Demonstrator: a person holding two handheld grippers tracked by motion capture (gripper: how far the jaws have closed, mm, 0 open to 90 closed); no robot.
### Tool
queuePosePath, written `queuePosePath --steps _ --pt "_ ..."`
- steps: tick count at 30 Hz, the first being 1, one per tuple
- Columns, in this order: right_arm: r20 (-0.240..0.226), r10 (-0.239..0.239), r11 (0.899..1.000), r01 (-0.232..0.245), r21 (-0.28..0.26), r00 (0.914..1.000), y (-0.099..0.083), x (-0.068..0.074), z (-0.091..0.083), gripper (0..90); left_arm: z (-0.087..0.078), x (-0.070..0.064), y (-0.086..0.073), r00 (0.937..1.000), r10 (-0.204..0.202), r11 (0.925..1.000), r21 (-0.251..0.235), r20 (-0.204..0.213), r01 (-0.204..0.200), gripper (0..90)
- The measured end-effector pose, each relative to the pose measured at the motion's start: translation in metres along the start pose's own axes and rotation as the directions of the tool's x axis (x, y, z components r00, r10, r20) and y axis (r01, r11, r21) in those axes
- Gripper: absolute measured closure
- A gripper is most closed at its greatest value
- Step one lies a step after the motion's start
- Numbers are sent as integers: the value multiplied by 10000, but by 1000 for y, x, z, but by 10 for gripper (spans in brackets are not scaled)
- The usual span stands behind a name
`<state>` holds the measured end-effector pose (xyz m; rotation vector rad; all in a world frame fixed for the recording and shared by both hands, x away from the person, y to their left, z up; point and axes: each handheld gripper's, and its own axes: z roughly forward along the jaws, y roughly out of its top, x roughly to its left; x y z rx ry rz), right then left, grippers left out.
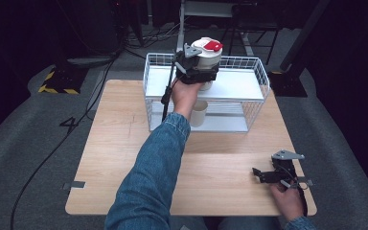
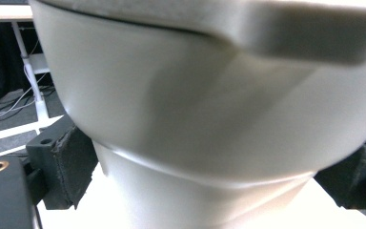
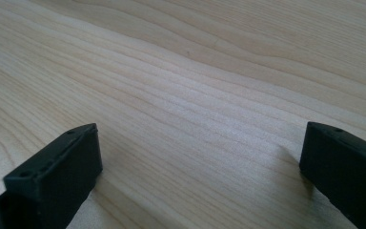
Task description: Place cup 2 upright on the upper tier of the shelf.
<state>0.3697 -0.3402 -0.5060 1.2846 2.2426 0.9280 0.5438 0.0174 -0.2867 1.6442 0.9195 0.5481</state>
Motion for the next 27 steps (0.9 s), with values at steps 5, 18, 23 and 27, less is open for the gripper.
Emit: queuePosePath --steps 5,18,23,27 --pt "-1 0 10000 0 -2 10000 0 0 0 5 0 -1 -2 9997 240 9997 -83 21 -240 88" --pt "-1 -1 10000 1 1 10000 0 0 0 5 1 1 -3 9996 122 9998 -147 264 -118 74" --pt "-2 -11 10000 11 -5 10000 0 0 0 5 1 3 -3 9993 -63 10000 -1 358 63 4" --pt "-11 -8 10000 8 -1 10000 0 0 0 5 -4 5 -2 9990 -17 10000 -25 448 18 0"
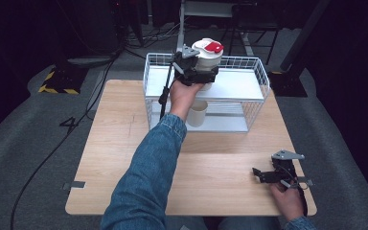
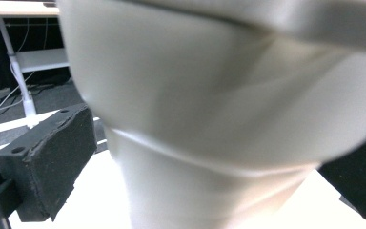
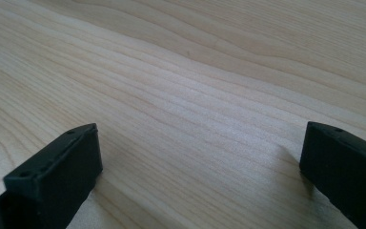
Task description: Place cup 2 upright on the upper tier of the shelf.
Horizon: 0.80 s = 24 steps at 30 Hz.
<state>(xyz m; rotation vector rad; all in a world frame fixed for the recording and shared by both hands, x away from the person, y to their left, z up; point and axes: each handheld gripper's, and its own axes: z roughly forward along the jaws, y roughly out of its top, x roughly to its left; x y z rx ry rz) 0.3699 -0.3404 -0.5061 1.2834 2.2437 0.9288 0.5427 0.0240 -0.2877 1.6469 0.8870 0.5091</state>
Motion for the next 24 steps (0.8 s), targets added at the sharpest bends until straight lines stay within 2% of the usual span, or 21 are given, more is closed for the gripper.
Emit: queuePosePath --steps 7,17,24 --pt "-6 -1 10000 1 0 10000 0 0 0 5 -16 -4 1 9982 475 9988 56 369 -477 0" --pt "-9 35 10000 -35 -5 10000 0 0 0 5 -47 -10 4 9970 508 9986 -160 589 -499 0" --pt "-15 -13 10000 13 15 10000 0 0 0 5 -71 -19 3 9953 702 9974 -216 674 -689 0"
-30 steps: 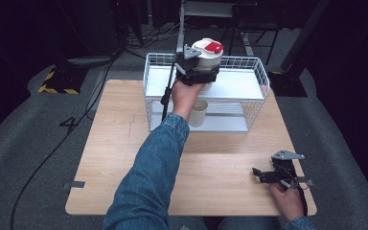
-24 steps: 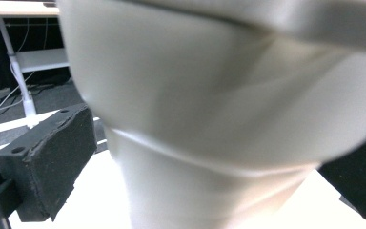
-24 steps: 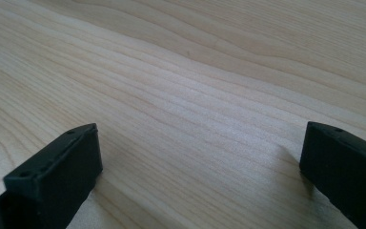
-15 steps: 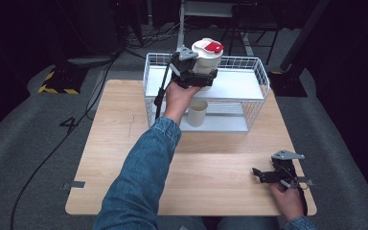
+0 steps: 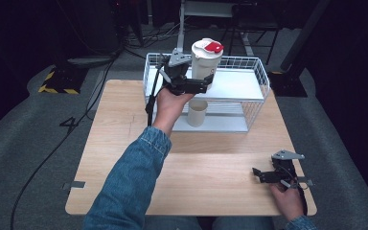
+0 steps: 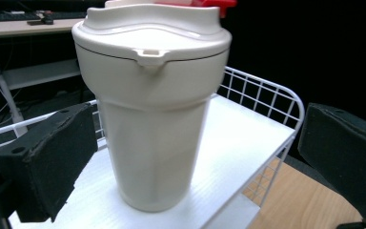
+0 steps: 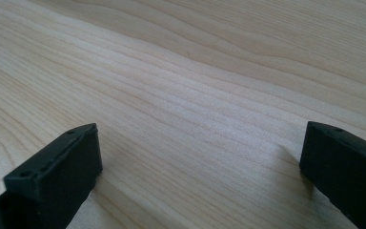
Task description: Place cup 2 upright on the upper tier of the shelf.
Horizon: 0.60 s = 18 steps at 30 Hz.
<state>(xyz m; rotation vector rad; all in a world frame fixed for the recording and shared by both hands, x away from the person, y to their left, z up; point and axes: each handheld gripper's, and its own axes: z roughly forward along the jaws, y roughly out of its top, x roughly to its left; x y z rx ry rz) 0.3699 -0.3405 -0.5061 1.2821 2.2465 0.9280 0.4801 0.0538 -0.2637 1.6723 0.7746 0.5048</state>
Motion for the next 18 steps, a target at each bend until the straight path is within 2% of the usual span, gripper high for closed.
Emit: queuePosePath --steps 6,10,18 --pt "1 3 10000 -3 -1 10000 0 0 0 5 -20 -8 -3 9999 141 9999 -84 22 -141 0" --pt "5 6 10000 -6 1 10000 0 0 0 5 -33 -12 -6 9997 228 9997 24 -20 -228 0" --pt "5 -17 10000 17 -10 10000 0 0 0 5 -58 -15 -13 9996 255 9997 32 -107 -255 0"
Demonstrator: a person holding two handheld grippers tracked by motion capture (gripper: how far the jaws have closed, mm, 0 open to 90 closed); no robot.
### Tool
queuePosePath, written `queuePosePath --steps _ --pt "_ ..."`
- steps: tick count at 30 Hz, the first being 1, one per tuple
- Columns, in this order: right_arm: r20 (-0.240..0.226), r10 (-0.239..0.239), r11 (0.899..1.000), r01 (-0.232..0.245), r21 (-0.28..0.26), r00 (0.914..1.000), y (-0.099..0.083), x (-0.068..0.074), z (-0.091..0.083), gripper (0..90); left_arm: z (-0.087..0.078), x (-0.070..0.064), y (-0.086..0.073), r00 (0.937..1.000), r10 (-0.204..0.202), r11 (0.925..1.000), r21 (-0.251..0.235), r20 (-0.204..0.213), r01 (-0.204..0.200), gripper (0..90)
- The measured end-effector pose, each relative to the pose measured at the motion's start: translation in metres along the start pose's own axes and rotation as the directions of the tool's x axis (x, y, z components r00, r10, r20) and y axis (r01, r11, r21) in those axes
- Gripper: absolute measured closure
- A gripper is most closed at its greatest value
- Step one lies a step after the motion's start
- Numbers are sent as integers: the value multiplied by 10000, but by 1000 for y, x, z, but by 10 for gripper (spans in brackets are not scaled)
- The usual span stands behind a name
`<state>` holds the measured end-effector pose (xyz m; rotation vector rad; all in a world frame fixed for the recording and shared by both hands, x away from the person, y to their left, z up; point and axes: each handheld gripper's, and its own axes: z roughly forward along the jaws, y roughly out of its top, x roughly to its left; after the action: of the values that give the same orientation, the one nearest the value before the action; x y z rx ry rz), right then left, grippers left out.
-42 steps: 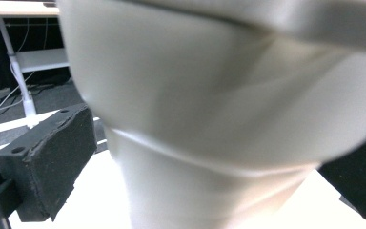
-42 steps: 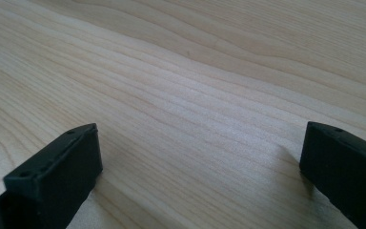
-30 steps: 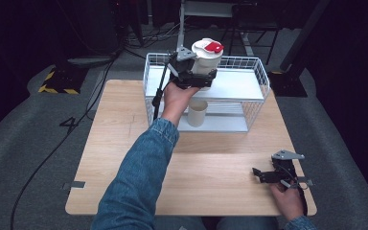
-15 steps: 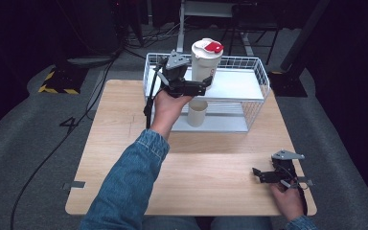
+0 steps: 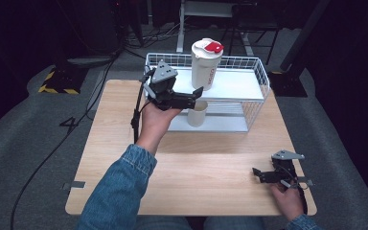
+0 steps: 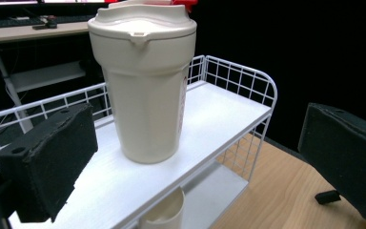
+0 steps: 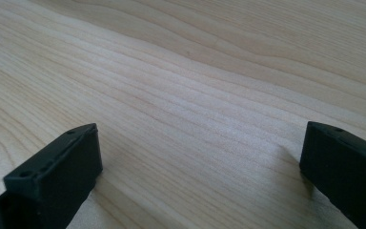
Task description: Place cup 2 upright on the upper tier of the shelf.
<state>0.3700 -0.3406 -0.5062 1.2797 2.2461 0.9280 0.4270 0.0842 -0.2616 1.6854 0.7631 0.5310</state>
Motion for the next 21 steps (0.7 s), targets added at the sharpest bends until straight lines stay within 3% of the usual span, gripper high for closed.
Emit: queuePosePath --steps 21 --pt "0 31 10000 -31 -5 10000 0 1 0 5 -63 -1 -35 9979 191 9985 525 -624 -158 0"
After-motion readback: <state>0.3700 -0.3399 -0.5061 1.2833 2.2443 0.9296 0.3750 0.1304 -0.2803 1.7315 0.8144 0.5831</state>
